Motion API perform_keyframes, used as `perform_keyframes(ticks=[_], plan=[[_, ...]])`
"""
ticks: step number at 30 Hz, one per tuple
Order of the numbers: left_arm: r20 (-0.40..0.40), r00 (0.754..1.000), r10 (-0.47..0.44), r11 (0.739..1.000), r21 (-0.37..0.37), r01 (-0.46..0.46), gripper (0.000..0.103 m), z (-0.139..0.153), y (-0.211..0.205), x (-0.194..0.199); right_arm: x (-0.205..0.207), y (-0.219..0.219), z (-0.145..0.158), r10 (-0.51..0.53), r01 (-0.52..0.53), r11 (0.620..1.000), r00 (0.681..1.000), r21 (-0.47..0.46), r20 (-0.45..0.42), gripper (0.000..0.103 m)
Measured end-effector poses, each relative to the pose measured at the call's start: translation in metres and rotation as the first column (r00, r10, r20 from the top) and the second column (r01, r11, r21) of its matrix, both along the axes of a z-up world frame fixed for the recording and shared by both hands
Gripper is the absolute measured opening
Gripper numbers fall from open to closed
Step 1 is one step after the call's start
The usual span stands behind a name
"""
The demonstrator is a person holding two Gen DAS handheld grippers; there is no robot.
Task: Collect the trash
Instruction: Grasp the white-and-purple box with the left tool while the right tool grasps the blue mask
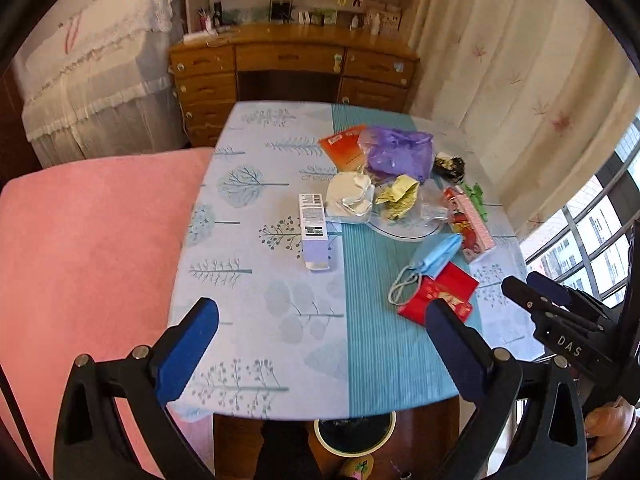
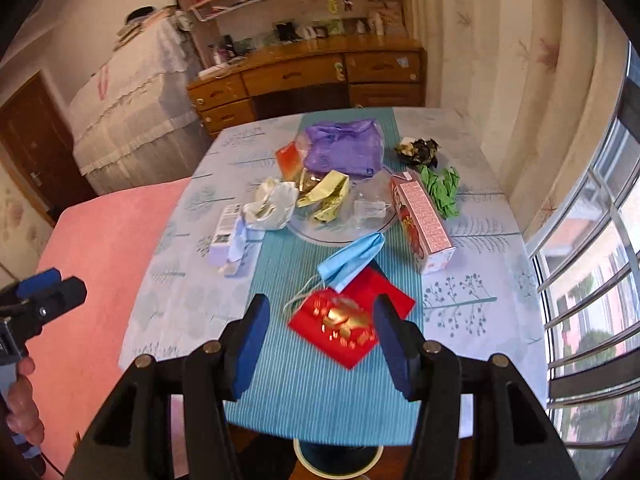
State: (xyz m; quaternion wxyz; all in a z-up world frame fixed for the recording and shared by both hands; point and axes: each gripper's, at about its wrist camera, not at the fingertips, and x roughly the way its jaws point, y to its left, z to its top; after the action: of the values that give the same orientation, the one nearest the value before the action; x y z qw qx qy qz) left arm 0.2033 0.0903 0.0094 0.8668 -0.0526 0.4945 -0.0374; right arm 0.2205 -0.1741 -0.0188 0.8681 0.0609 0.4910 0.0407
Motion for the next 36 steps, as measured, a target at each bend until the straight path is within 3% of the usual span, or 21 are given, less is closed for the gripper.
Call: perform_keyframes(ticks=[7, 11, 13, 17, 19, 22, 24, 25, 26, 27, 30, 36], plan=[[-0.203, 0.973, -0.113, 0.992, -0.076, 0.099, 0.098, -0.073, 0.013, 0.096, 0.072, -0.006, -0.063, -0.169, 0.175, 0.984, 0.974, 0.028, -0.15, 0.054], [-0.314, 0.94, -0.132, 0.991, -0.067, 0.117, 0.098, -0.12, 0.011, 0.142, 0.099, -0.014, -0.098, -0.256, 0.266, 0.964, 0.941, 0.015, -0.219, 0.054], [-0.329, 0.936, -0.123, 0.992, -0.051, 0.113, 0.095, -0.132, 0.01, 0.156, 0.11, -0.016, -0.113, -0.284, 0.291, 0.957, 0.928, -0.005, -0.243, 0.052], [-0.365, 0.924, -0.113, 0.993, -0.018, 0.114, 0.09, -0.158, 0.0, 0.183, 0.124, -0.015, -0.132, -0.305, 0.308, 0.951, 0.91, -0.035, -0.28, 0.035], [-0.38, 0.917, -0.116, 0.992, -0.008, 0.122, 0.088, -0.166, -0.004, 0.191, 0.126, -0.015, -0.138, -0.317, 0.317, 0.947, 0.904, -0.048, -0.288, 0.02], [-0.404, 0.907, -0.116, 0.991, 0.013, 0.133, 0.074, -0.18, -0.012, 0.2, 0.124, -0.014, -0.138, -0.328, 0.332, 0.943, 0.903, -0.036, -0.277, 0.013], [-0.429, 0.896, -0.112, 0.991, 0.012, 0.13, 0.055, -0.189, -0.014, 0.204, 0.123, -0.013, -0.135, -0.325, 0.334, 0.943, 0.908, -0.013, -0.266, 0.01], [-0.438, 0.892, -0.108, 0.992, 0.012, 0.126, 0.053, -0.192, -0.015, 0.205, 0.121, -0.013, -0.133, -0.32, 0.331, 0.944, 0.911, -0.002, -0.259, 0.009], [-0.424, 0.9, -0.104, 0.992, 0.021, 0.125, 0.047, -0.191, -0.016, 0.206, 0.119, -0.013, -0.129, -0.314, 0.327, 0.945, 0.917, 0.014, -0.247, 0.009], [-0.421, 0.9, -0.109, 0.992, 0.017, 0.129, 0.035, -0.192, -0.017, 0.206, 0.118, -0.013, -0.125, -0.311, 0.327, 0.945, 0.92, 0.029, -0.236, 0.008], [-0.419, 0.902, -0.103, 0.993, 0.005, 0.115, 0.034, -0.191, -0.015, 0.204, 0.114, -0.016, -0.113, -0.306, 0.328, 0.941, 0.93, 0.084, -0.206, 0.007], [-0.36, 0.929, -0.083, 0.996, 0.012, 0.093, 0.034, -0.169, -0.005, 0.174, 0.1, -0.019, -0.083, -0.283, 0.307, 0.929, 0.949, 0.208, -0.14, 0.007]])
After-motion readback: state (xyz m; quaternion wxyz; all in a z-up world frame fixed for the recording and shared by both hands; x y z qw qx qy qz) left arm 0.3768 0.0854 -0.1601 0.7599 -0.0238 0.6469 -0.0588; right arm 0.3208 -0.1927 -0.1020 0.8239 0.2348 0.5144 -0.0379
